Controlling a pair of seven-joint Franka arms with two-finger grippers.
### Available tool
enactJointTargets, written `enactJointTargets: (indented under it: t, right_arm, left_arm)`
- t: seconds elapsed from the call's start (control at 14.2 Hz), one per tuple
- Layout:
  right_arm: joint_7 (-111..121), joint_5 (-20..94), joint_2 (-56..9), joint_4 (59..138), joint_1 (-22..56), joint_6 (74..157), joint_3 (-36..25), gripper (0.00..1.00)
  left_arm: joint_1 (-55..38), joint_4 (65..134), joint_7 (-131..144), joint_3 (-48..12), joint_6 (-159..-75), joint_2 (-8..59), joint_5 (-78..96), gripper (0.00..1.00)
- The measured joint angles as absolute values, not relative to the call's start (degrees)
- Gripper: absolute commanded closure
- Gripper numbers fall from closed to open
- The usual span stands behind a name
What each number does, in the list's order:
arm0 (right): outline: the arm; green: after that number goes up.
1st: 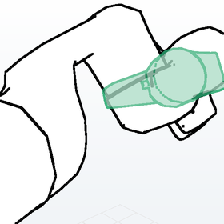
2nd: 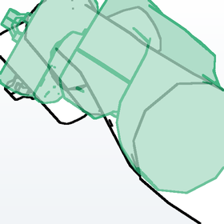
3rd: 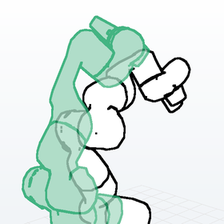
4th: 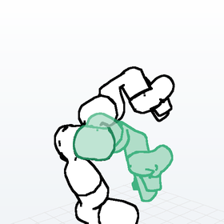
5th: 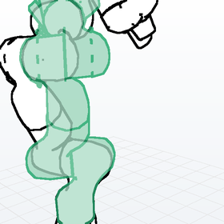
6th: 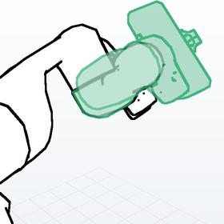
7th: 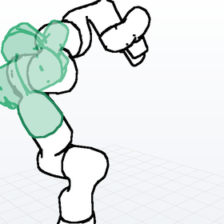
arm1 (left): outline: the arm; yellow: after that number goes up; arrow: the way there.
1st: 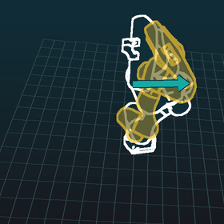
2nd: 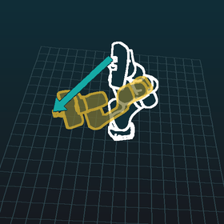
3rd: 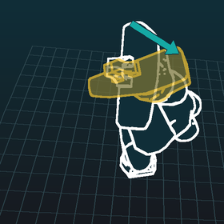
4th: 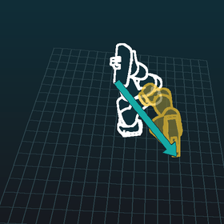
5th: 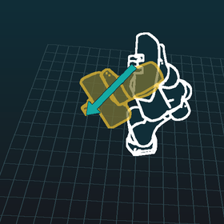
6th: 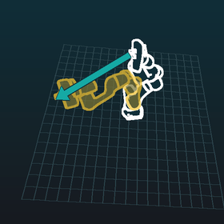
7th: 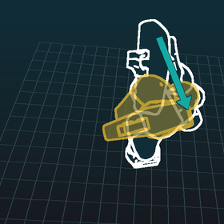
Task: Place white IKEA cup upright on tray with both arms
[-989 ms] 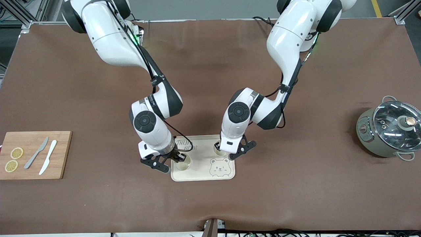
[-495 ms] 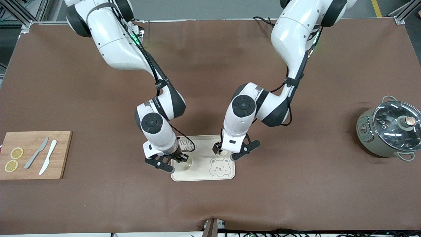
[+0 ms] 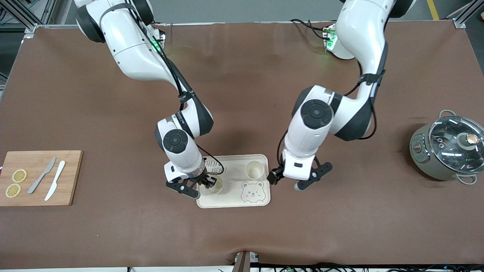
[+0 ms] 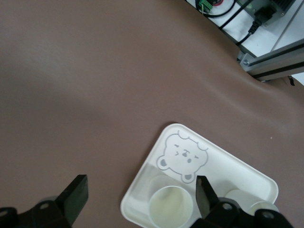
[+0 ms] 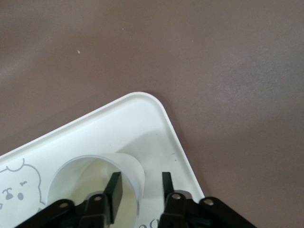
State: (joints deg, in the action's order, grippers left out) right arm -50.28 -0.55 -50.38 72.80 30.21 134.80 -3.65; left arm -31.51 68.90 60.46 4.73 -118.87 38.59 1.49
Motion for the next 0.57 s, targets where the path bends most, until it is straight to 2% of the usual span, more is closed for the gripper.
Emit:
enactJointTargets:
  t: [0.35, 0.57]
  right_arm:
    - [-50.28, -1.97, -49.33, 71.76, 30.2, 134.02, -4.08, 0.0]
    - [-49.99, -2.05, -45.23, 70.64, 30.17, 126.98, -4.29, 0.0]
  left_arm:
    - [-26.56, 69.09, 48.9, 4.85, -109.57, 32.89, 1.44, 0.0]
    - [-23.19, 69.17, 40.58, 4.86, -104.55, 29.86, 1.43, 0.0]
